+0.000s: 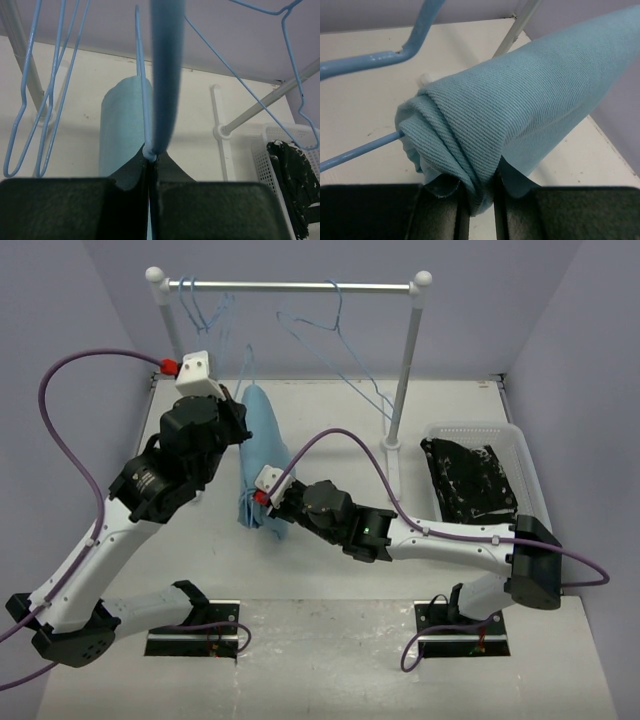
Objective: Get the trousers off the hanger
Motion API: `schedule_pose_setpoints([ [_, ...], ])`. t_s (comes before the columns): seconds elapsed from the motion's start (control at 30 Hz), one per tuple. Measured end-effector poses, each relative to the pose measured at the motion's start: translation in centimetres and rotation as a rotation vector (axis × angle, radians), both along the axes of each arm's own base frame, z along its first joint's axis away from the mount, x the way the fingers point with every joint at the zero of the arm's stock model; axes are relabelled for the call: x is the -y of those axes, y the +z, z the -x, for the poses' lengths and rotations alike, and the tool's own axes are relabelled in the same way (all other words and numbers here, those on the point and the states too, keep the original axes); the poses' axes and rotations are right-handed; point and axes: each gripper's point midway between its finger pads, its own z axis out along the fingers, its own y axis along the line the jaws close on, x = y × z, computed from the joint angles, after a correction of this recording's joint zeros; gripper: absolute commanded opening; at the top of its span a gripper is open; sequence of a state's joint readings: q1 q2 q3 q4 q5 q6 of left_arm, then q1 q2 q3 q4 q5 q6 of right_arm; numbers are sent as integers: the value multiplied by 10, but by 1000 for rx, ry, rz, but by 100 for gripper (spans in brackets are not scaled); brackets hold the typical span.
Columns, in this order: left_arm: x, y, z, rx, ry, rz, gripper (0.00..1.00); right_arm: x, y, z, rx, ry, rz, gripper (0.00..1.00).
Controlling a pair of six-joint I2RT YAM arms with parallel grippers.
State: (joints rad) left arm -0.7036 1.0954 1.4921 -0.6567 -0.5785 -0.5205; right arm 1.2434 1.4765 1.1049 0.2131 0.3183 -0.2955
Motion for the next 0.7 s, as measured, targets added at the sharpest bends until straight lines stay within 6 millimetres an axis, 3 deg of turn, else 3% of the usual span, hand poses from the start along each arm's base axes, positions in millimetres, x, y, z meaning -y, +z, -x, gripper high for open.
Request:
schedule_pose_setpoints([
  [0.17,4,-16,-7,-10,6,-17,0,9,18,-13,71,-71,5,0],
  [0.4,9,-58,-13,-77,28,-30,0,30,102,-27,213,-164,-98,0],
  [0.57,14,-52,-17,-49,47,39,0,47,130,-28,262,-197,-127,0],
  [0.7,14,-64,-21,-67,72,42,0,61,149,-29,284,-214,-164,0],
])
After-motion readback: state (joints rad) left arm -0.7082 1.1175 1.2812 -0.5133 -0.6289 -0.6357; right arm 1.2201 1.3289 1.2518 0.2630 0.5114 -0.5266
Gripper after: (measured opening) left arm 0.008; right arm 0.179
